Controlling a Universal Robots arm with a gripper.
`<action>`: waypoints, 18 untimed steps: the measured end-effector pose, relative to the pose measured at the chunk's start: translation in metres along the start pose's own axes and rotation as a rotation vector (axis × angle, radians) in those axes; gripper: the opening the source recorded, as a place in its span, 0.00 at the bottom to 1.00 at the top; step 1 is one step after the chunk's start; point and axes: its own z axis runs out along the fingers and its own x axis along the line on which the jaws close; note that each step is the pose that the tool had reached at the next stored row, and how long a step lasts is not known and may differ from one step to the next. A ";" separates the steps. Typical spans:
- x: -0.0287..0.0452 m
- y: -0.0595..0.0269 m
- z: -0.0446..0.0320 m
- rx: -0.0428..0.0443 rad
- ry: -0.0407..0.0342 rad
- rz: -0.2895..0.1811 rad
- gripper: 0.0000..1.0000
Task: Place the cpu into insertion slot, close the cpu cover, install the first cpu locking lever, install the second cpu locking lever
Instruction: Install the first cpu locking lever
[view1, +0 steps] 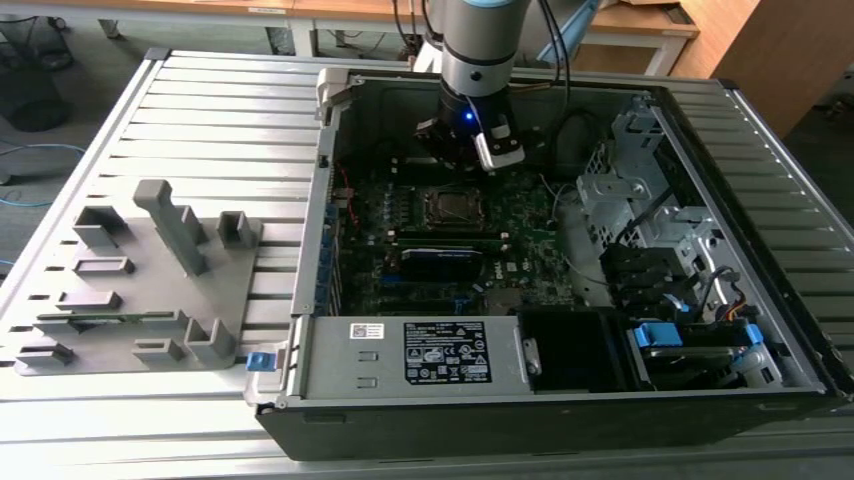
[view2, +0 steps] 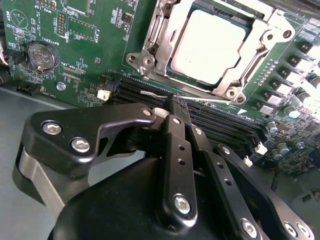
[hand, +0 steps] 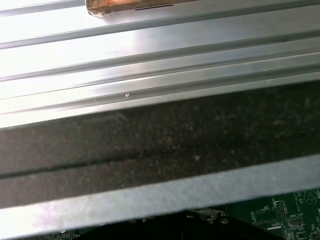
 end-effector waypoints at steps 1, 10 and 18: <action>0.0000 0.0003 0.0001 -0.0001 0.0000 0.000 0.10; -0.0010 0.0008 0.0027 0.0027 -0.0005 0.000 0.10; -0.0027 0.0007 0.0055 0.0040 -0.0007 0.000 0.10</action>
